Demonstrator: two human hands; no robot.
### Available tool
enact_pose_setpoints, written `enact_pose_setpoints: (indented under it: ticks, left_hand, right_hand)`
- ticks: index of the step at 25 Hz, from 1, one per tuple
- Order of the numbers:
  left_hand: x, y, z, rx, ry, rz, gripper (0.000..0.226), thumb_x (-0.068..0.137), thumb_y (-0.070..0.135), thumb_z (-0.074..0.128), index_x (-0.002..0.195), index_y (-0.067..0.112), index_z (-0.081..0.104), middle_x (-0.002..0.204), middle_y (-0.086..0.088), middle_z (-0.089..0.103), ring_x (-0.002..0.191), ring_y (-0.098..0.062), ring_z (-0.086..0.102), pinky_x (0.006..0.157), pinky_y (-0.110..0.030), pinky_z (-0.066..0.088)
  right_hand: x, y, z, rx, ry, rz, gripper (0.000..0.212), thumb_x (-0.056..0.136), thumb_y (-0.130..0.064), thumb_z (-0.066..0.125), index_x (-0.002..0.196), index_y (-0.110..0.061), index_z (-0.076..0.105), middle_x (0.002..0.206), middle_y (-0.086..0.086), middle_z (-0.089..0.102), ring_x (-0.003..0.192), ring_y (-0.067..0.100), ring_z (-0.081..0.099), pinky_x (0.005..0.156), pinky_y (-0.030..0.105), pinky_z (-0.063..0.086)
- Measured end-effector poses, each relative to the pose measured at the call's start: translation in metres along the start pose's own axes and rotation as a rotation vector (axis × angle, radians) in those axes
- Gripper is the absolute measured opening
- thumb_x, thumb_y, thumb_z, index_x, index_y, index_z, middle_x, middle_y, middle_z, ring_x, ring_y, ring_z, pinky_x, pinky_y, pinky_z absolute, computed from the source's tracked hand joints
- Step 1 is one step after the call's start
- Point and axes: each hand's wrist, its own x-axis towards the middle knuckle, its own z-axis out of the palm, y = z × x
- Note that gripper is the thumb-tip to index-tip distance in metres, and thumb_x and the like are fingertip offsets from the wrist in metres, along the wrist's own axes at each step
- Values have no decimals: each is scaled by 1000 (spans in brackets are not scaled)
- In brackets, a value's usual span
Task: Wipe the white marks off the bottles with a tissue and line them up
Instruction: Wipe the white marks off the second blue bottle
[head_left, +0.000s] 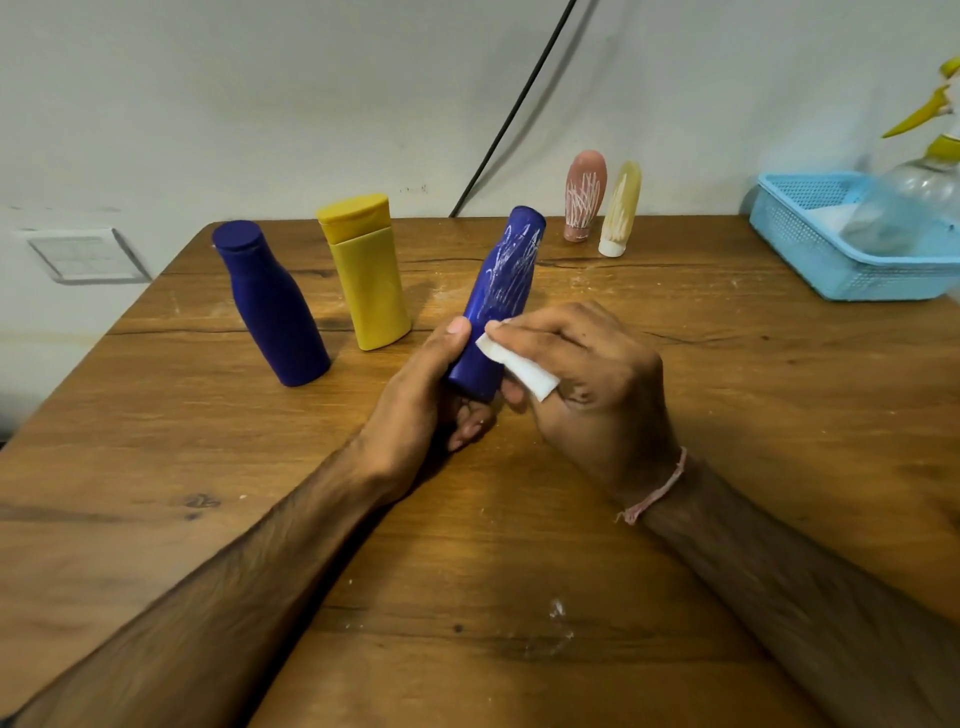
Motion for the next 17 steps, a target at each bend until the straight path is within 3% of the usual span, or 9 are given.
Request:
enact_pose_setpoints:
  ticks: [2, 6, 9, 13, 17]
  left_hand:
    - [1, 1, -1, -35, 2, -27, 57, 104, 46, 34, 109, -7, 52, 61, -15, 45, 47, -22, 37, 49, -40, 19]
    - [-2, 3, 3, -41, -9, -32, 53, 103, 43, 28, 95, 9, 68, 57, -15, 46, 49, -27, 39, 49, -39, 25]
    - [0, 3, 0, -65, 0, -30, 49, 103, 42, 29, 104, 2, 57, 60, -17, 50, 49, -25, 47, 48, -35, 36]
    - [-1, 1, 1, -38, -58, -11, 45, 100, 39, 30, 105, 1, 54, 64, -13, 51, 54, -24, 45, 51, -38, 30]
    - [-2, 1, 0, -26, -83, 0, 33, 94, 28, 37, 115, 11, 55, 72, -8, 52, 60, -22, 42, 54, -39, 30]
  right_hand:
    - [2, -7, 1, -26, -27, -38, 30, 81, 0, 80, 110, -1, 75, 101, 15, 72, 92, 25, 67, 79, 29, 55]
    - [3, -1, -1, -50, -18, 112, 30, 76, -4, 84, 104, -1, 75, 94, 15, 68, 84, 21, 63, 69, 20, 47]
    - [1, -9, 3, 20, -94, 13, 24, 85, -10, 71, 107, -1, 76, 92, 15, 67, 82, 19, 61, 68, 22, 48]
    - [4, 0, 1, -53, -17, 111, 32, 75, -1, 84, 106, -1, 75, 94, 15, 67, 84, 21, 63, 68, 20, 48]
    - [3, -3, 2, -29, -42, 24, 30, 80, 0, 79, 110, 0, 76, 94, 16, 67, 85, 19, 61, 70, 21, 49]
